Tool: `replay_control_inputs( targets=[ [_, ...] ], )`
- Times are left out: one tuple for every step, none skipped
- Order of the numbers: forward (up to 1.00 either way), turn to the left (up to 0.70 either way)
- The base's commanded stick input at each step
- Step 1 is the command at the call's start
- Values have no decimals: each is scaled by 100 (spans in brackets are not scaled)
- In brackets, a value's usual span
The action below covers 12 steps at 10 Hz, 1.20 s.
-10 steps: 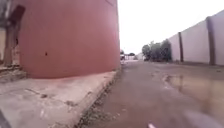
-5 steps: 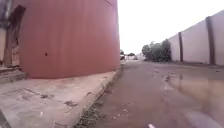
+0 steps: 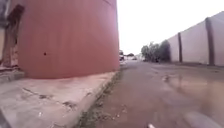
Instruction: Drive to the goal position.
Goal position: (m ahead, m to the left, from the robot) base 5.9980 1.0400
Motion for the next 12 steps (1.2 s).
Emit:
replay_control_inputs(
  targets=[
    [50,-50],
    [50,-50],
    [50,-50],
    [50,-50],
    [50,-50],
    [50,-50],
    [50,-34],
    [50,0],
    [50,0],
    [50,0],
    [50,0],
    [50,0]
  ],
)
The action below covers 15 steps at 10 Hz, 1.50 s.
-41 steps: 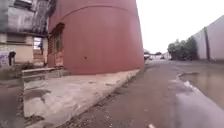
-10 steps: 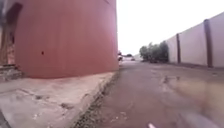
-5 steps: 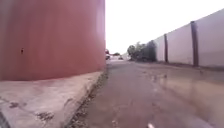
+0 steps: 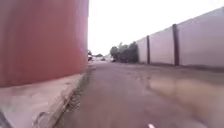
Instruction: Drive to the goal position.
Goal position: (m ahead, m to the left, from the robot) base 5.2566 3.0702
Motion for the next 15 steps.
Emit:
replay_control_inputs(
  targets=[
    [18,0],
    [0,0],
    [0,0],
    [0,0],
    [0,0],
    [0,0],
    [0,0],
    [0,0],
    [0,1],
    [0,37],
    [0,50],
    [0,50],
    [0,50],
    [0,19],
    [0,0]
  ],
)
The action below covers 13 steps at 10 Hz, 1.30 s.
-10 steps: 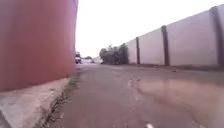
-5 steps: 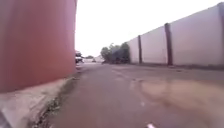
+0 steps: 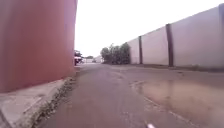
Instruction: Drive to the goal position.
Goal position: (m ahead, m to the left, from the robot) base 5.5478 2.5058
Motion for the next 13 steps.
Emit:
replay_control_inputs(
  targets=[
    [0,1],
    [0,40],
    [0,50],
    [0,50],
    [0,50],
    [0,50],
    [0,50],
    [0,50],
    [0,48],
    [0,44],
    [0,0],
    [12,0],
    [38,0]
  ],
)
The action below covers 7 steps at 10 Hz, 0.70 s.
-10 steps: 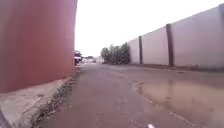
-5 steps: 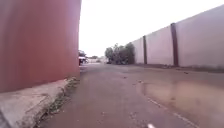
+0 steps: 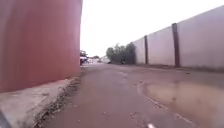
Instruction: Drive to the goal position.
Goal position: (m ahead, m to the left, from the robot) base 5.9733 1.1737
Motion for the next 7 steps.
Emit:
replay_control_inputs(
  targets=[
    [47,0],
    [50,0],
    [50,0],
    [50,0],
    [50,0],
    [50,0],
    [50,0]
  ],
)
